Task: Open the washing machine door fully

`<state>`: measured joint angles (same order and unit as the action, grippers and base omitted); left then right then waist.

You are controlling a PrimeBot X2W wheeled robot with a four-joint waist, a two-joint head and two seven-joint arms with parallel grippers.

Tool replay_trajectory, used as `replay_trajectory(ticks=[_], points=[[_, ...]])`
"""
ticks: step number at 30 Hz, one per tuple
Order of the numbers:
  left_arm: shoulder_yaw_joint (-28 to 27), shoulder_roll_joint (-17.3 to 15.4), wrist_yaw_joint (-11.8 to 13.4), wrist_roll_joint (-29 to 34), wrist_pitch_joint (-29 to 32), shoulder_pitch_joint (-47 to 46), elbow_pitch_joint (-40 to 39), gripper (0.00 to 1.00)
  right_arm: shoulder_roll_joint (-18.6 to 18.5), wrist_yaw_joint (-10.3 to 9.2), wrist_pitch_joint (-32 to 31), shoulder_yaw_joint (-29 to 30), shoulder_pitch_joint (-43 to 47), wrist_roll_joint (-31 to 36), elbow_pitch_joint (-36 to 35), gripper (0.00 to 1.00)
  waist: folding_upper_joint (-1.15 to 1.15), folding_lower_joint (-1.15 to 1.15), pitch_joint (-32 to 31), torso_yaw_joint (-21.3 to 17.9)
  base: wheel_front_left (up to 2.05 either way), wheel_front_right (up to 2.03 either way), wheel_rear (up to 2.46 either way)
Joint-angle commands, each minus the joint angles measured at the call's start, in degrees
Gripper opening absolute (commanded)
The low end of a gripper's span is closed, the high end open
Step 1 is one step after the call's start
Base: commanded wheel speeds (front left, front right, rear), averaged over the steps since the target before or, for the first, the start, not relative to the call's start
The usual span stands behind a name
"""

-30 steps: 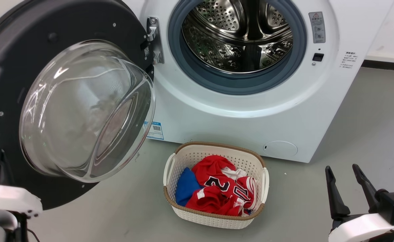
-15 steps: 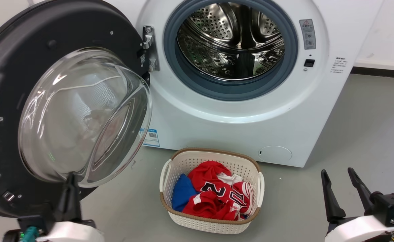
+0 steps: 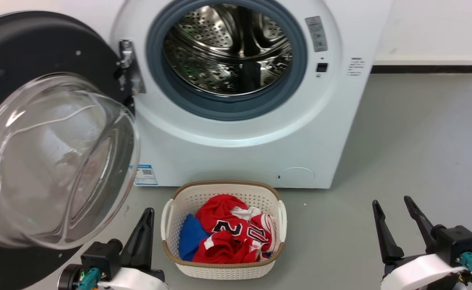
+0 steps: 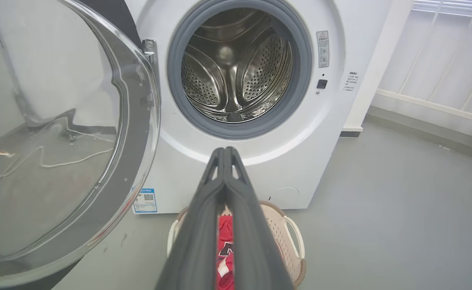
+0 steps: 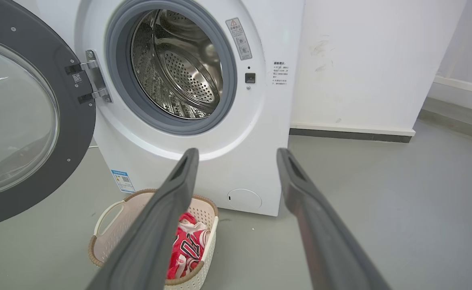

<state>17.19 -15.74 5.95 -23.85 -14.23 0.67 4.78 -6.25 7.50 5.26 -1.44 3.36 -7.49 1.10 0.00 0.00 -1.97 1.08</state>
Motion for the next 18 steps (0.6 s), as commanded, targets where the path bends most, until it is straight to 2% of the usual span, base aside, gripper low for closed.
replay_trajectory(ticks=[1,8,16,17,18], points=[[0.31,0.12,-0.39,0.52,-0.24,-0.55,1.07,0.00,-0.43,-0.01,0.30,-0.39,-0.73,-0.11,0.21,1.00,0.00,0.00,0.22,-2.85,0.00,0.00,0.00],[-0.64,0.45,0.14,1.11,-0.73,-0.83,3.77,0.00,-0.83,-0.01,0.82,-0.92,-1.01,-0.86,1.10,1.00,0.00,0.00,0.21,-7.08,0.00,0.00,0.00],[-2.25,0.52,0.78,2.27,-1.02,-0.31,4.54,0.02,-1.15,-0.01,1.47,-0.85,-1.01,-1.17,1.84,1.00,0.00,0.00,0.09,-6.99,0.00,0.00,0.00],[-2.43,0.56,0.82,2.40,-1.04,-0.29,4.52,0.12,-1.21,-0.01,1.60,-0.97,-1.09,-1.22,1.90,1.00,0.00,0.00,0.08,-6.82,0.00,0.00,0.00],[-2.66,0.69,0.84,2.57,-1.04,-0.32,4.38,0.30,-1.28,-0.01,1.66,-1.04,-1.18,-1.26,1.94,1.00,0.00,0.00,0.06,-6.66,0.00,0.00,0.00]])
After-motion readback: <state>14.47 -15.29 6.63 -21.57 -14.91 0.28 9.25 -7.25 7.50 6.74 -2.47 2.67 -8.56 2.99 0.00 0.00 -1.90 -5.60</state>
